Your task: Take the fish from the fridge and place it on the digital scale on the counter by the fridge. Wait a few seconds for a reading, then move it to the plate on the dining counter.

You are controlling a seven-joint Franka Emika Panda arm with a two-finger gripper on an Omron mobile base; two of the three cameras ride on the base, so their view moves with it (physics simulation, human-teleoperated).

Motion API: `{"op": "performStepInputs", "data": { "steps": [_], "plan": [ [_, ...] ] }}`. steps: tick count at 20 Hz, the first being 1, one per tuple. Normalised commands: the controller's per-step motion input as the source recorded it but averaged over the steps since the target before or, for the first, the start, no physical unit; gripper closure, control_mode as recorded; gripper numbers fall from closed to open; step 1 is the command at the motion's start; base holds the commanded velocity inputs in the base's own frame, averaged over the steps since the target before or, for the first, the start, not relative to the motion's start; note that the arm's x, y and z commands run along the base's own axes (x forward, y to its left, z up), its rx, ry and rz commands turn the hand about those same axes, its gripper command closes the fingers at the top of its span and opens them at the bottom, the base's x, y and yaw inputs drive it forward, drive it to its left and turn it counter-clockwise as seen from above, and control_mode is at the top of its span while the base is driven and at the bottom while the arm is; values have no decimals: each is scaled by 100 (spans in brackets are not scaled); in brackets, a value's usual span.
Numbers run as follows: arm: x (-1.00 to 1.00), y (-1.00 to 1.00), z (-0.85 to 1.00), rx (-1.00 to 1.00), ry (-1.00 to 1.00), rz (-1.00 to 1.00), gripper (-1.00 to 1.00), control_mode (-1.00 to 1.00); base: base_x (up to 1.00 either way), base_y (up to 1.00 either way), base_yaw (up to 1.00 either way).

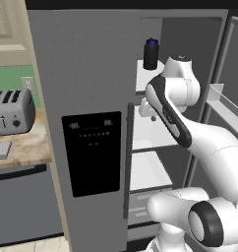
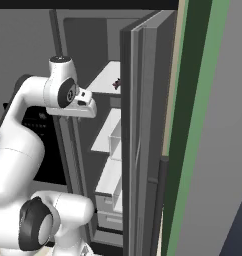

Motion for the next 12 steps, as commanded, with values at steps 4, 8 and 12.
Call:
{"op": "performStepInputs", "data": {
  "steps": [4,8,12],
  "plan": [
    [9,4,-2,0,-1,-1,-100,-100,0,0,0],
    [-1,14,-1,0,-1,0,-100,-100,0,0,0],
    [0,6,0,0,0,-9,-100,-100,0,0,0]
  ]
}}
